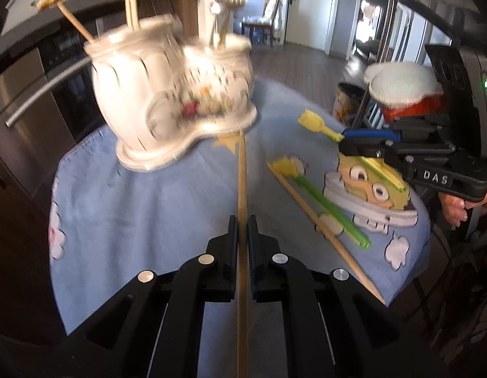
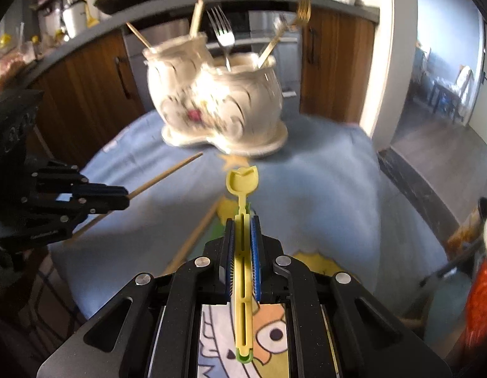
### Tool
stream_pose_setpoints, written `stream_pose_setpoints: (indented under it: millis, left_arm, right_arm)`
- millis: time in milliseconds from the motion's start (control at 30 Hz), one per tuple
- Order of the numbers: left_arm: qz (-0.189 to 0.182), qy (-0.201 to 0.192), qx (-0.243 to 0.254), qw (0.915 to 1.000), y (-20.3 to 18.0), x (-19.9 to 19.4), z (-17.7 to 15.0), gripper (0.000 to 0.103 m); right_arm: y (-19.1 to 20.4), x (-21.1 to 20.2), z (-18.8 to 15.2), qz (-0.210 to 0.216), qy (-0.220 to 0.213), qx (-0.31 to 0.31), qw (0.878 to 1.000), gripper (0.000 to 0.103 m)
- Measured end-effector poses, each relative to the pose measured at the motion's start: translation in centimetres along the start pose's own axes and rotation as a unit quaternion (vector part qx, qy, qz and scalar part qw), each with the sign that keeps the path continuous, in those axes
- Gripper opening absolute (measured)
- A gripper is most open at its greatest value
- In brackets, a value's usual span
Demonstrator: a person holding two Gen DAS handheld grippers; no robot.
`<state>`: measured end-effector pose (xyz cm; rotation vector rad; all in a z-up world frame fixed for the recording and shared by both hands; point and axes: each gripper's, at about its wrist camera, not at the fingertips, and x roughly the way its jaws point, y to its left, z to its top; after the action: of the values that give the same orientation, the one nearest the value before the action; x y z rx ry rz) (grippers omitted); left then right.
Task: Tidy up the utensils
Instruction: 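Carry the chopstick and yellow spatula up over the utensil holder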
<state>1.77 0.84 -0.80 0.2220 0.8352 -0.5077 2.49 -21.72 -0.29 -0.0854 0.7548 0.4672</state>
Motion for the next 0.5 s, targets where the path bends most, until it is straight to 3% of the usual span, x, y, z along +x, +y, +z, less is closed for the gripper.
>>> stream_pose_setpoints:
  millis: [200, 500]
  left_arm:
    - [0.002, -0.081, 0.003, 0.9967, 0.5, -3.3, 2.0, 0.006]
    - [0.02, -0.18, -0.007, 0.9834, 2.4, -6.8, 5.9, 0.006]
  right_arm:
    - [0.6, -1.2, 1.9, 0.014, -0.04, -0.004, 0.999, 0.011]
    - [0.8, -2.3, 6.3, 0.023, -0.11, -0.003, 0.994, 0.011]
